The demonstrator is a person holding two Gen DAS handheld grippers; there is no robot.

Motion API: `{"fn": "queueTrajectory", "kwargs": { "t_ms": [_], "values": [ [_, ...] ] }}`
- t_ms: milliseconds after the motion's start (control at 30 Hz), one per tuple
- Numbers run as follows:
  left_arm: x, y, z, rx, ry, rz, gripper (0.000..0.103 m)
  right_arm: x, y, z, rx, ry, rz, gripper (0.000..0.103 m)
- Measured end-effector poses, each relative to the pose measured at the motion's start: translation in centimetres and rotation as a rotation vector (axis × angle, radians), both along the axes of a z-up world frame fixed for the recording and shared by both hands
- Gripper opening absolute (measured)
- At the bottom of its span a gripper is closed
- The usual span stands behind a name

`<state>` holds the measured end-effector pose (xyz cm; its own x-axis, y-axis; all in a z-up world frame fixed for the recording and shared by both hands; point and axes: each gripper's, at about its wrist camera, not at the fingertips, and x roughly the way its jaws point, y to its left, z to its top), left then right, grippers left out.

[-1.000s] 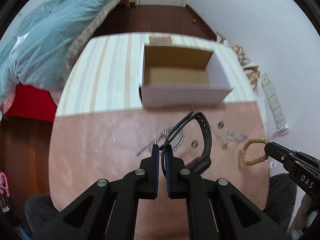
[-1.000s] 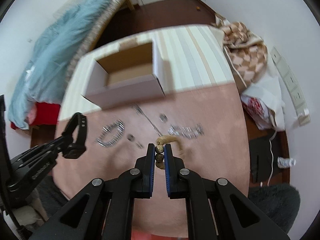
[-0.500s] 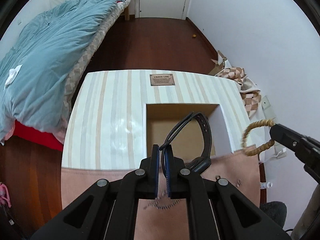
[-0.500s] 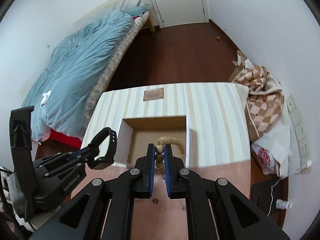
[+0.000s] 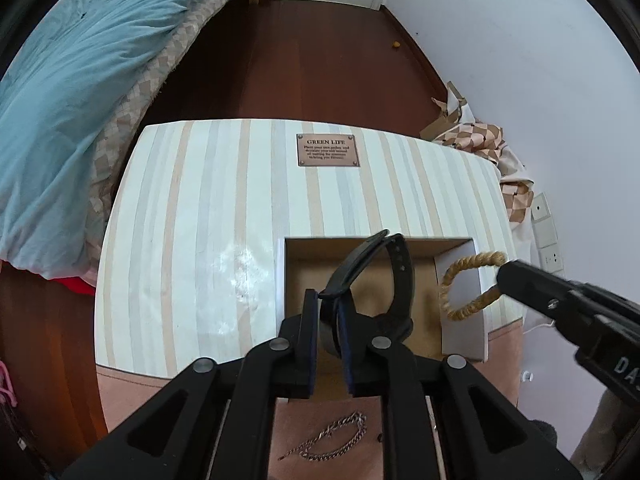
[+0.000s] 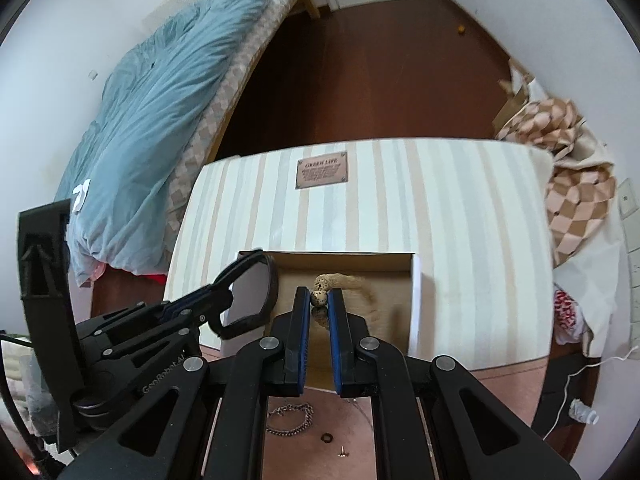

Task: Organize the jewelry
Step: 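Carry both items into the white box and open both tools, then lift both tools back from the box toward the remaining jewelry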

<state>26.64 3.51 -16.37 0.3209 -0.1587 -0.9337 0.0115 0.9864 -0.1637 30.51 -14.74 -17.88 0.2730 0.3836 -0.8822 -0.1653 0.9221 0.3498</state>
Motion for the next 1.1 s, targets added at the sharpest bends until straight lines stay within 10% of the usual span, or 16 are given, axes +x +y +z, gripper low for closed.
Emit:
{"fn": "queueTrajectory", "kwargs": {
  "t_ms": [67,133,167,567,1100],
  "values": [
    [0.4,0.1,0.2,0.02,-0.005,0.014,0.029,0.7,-0.4,-0.4,0.007,0.014,-0.007,0.01],
    [0.7,0.2,0.4,0.043,-0.014,0.027,0.091,1.2,-1.0,-0.7,0.016,0.029,-0.018,0.011],
    [0.8,0.3,0.5,0.05,-0.016,0.034,0.097,1.3,-1.2,-0.7,0.014,0.032,-0.021,0.018],
    [-1.8,2.2,0.5,0.213,-0.112,0.102,0.103,-2.0,-1.3,-1.1,-0.285,-0.06,-0.049,0.096],
    [-6.7,1.8,-0.2,0.247,-0.136,0.115,0.103,-6.6,-0.8,-2.5,-0.384,-0.102,-0.079,0.099]
  ]
}}
